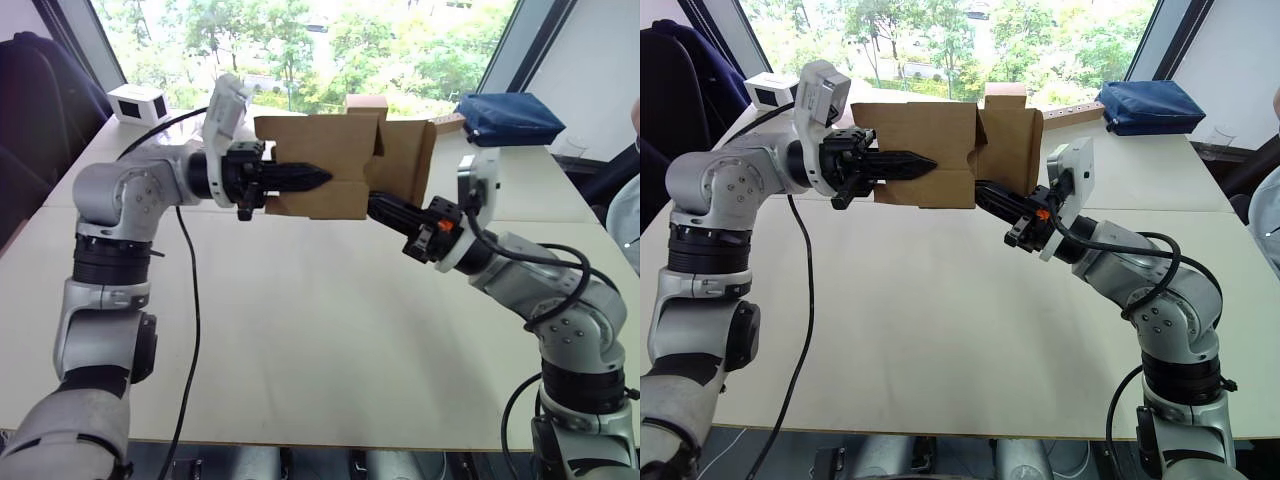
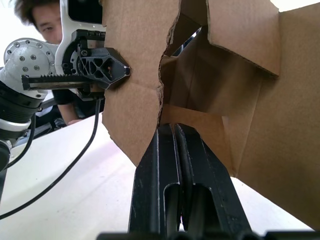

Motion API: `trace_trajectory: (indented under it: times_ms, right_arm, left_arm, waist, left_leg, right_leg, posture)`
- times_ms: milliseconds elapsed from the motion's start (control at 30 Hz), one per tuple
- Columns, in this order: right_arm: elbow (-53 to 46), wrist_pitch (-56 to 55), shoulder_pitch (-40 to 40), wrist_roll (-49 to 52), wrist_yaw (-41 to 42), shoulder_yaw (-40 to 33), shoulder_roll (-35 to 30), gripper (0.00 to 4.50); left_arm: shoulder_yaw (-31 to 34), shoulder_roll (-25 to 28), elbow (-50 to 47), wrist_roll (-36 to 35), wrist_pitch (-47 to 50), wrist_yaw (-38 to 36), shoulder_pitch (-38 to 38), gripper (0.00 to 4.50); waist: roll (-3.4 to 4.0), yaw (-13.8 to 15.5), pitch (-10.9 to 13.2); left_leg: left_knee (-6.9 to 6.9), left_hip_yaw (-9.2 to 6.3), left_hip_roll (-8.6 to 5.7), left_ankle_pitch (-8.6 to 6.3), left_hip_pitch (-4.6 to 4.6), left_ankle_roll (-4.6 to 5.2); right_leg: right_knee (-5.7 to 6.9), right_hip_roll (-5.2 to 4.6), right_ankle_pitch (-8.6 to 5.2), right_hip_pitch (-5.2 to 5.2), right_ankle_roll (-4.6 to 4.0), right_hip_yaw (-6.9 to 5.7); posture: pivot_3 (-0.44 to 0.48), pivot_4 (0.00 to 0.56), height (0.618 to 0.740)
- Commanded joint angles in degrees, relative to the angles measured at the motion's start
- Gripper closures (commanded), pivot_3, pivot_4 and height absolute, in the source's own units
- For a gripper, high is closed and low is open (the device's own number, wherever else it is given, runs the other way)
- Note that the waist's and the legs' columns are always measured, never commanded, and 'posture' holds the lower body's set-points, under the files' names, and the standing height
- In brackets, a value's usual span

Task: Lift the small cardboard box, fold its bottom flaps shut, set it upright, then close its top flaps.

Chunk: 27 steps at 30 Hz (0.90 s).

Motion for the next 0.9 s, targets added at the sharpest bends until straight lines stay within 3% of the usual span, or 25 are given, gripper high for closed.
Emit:
trace_trajectory:
  times_ms: [33, 233, 433, 567, 633, 767, 900]
  right_arm:
    - [-2.1, 1.0, -0.6, 4.0, 1.4, -5.2, -3.8, 4.45]
    - [2.1, 3.4, -0.8, 19.3, 0.0, -15.9, -8.5, 4.45]
    - [11.1, -3.7, -3.0, 16.9, -5.1, -20.2, -4.5, 4.45]
    - [19.0, -11.0, -4.0, -1.1, -6.3, -12.2, -3.1, 4.45]
    - [21.2, -12.6, -4.7, -5.3, -5.8, -9.5, -2.0, 4.45]
    - [22.2, -13.1, -6.1, -6.1, -2.4, -6.8, 2.1, 4.45]
    - [19.4, -10.7, -7.0, -0.4, 0.1, -7.4, 6.5, 4.45]
  left_arm:
    - [2.0, 0.4, -0.7, -1.1, -0.8, 0.4, -0.7, 4.50]
    - [3.1, 1.3, -0.7, -2.2, -0.3, 0.5, -1.3, 4.50]
    - [3.4, 1.5, -1.5, -3.0, 0.2, 0.5, -1.2, 4.50]
    - [3.5, 0.7, -3.5, -4.4, 1.1, 1.4, -1.0, 4.50]
    - [3.5, 0.6, -4.0, -4.9, 1.3, 1.8, -1.1, 4.50]
    - [3.6, 0.7, -4.3, -5.3, 1.6, 2.4, -0.9, 4.50]
    - [3.9, 0.7, -2.8, -5.0, 1.3, 3.1, -1.2, 4.50]
  waist:
    - [0.00, 0.0, 0.0]
    - [0.00, 0.1, 0.0]
    - [0.00, -0.1, 0.0]
    - [0.00, -0.1, 0.0]
    - [0.02, -0.1, 0.0]
    - [0.05, -0.2, 0.0]
    - [0.05, -0.2, 0.0]
  left_leg:
    - [0.00, 0.00, 0.00, 0.00, 0.00, 0.00]
    - [0.00, 0.00, 0.00, 0.00, 0.00, 0.01]
    - [-0.01, 0.02, 0.00, 0.00, 0.02, 0.00]
    - [-0.01, 0.04, 0.01, 0.01, 0.02, -0.01]
    - [-0.01, 0.05, 0.00, 0.01, 0.02, -0.01]
    - [-0.02, 0.04, 0.00, 0.09, 0.00, -0.16]
    - [-0.02, 0.04, 0.03, 0.15, 0.00, -0.26]
  right_leg:
    - [0.00, 0.00, 0.00, 0.00, 0.00, 0.00]
    - [-0.02, -0.06, 0.00, 0.01, 0.00, 0.00]
    - [0.00, -0.03, 0.00, 0.01, 0.00, 0.00]
    - [0.00, -0.02, 0.00, 0.00, 0.00, 0.02]
    - [0.00, -0.02, 0.00, 0.00, 0.00, 0.04]
    - [0.02, 0.01, 0.00, -0.05, 0.00, 0.05]
    - [0.03, 0.01, 0.00, -0.05, 0.00, 0.05]
  posture:
    - [0.000, 0.150, 0.740]
    - [0.000, 0.150, 0.740]
    - [0.000, 0.150, 0.740]
    - [0.000, 0.150, 0.740]
    - [0.000, 0.150, 0.740]
    - [0.000, 0.150, 0.740]
    - [0.000, 0.150, 0.740]
